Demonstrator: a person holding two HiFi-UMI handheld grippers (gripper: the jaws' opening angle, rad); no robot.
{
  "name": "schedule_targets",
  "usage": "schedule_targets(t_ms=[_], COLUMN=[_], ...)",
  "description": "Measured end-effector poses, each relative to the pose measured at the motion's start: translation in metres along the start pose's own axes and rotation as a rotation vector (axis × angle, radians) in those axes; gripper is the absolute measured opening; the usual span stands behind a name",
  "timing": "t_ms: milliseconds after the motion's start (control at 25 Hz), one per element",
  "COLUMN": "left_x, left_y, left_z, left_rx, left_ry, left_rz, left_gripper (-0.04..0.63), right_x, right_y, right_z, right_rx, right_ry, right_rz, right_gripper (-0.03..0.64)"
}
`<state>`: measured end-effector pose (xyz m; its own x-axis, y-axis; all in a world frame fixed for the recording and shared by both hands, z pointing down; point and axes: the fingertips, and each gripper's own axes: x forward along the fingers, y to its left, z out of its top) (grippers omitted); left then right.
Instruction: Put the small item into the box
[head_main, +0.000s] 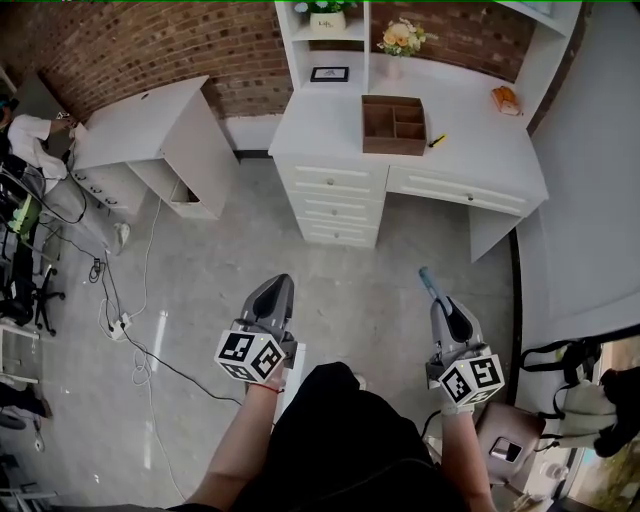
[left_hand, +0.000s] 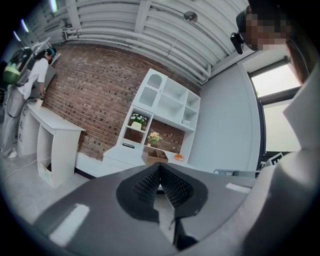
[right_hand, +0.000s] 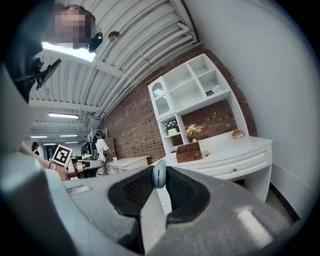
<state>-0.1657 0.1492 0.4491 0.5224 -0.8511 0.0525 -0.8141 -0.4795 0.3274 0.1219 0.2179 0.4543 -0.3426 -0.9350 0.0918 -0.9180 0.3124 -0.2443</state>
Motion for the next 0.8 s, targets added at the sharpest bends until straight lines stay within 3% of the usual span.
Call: schedule_targets(t_ms=[800], left_x=[0.065], left_y=[0.022], left_z=[0.012], left_rx=[0.01], left_ry=[0.012], left_rz=[0.018], left_gripper=[0.003], right_x=[0.055], right_y=[-0.043], right_z=[0.02], right_rx=[0.022], right_ry=[-0.015], right_rz=[-0.017], right_gripper=[0.066])
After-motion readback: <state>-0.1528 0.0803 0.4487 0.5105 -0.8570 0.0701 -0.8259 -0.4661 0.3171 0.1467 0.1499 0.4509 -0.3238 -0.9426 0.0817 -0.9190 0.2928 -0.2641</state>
